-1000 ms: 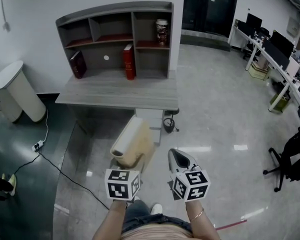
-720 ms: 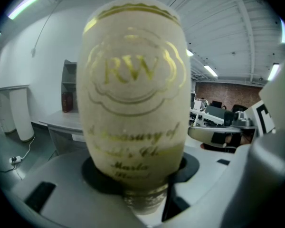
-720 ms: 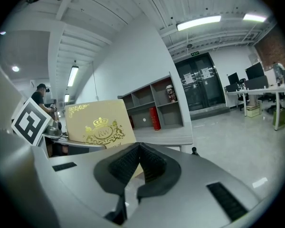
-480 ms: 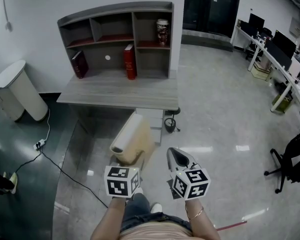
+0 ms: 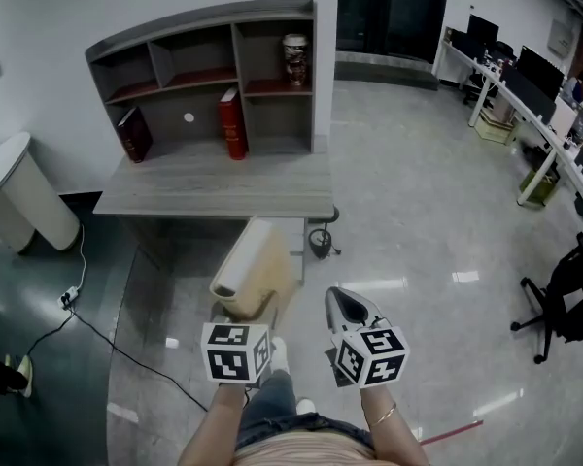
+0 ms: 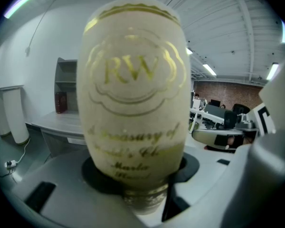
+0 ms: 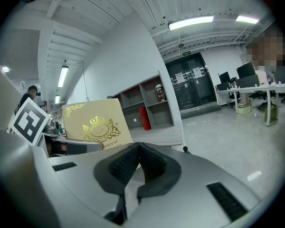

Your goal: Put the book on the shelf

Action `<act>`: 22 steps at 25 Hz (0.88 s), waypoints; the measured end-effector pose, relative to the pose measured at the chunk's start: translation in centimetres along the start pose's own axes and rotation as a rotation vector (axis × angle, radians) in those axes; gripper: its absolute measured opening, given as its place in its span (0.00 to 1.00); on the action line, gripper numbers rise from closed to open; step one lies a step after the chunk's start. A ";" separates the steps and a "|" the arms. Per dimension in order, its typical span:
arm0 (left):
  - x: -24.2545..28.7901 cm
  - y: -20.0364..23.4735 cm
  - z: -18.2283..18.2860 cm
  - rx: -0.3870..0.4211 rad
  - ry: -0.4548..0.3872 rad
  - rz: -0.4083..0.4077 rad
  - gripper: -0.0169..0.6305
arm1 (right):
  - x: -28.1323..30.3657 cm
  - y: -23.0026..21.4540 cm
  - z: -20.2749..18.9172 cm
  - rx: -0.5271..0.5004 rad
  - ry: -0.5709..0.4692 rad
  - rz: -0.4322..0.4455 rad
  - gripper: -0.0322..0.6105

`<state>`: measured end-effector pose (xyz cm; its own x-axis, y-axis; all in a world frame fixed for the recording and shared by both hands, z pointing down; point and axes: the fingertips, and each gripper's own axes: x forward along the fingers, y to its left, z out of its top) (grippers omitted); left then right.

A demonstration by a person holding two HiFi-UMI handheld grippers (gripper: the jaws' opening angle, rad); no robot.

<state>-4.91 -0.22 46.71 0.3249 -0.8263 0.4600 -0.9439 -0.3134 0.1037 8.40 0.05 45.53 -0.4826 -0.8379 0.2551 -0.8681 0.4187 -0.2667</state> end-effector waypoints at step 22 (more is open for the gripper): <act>14.7 9.0 7.6 -0.016 0.033 -0.045 0.38 | 16.6 -4.4 5.1 0.004 0.046 -0.064 0.06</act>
<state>-8.16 -18.73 47.68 0.3651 -0.7959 0.4830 -0.9294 -0.3419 0.1391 4.83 -17.52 46.19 -0.4314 -0.8457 0.3140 -0.8966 0.3635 -0.2528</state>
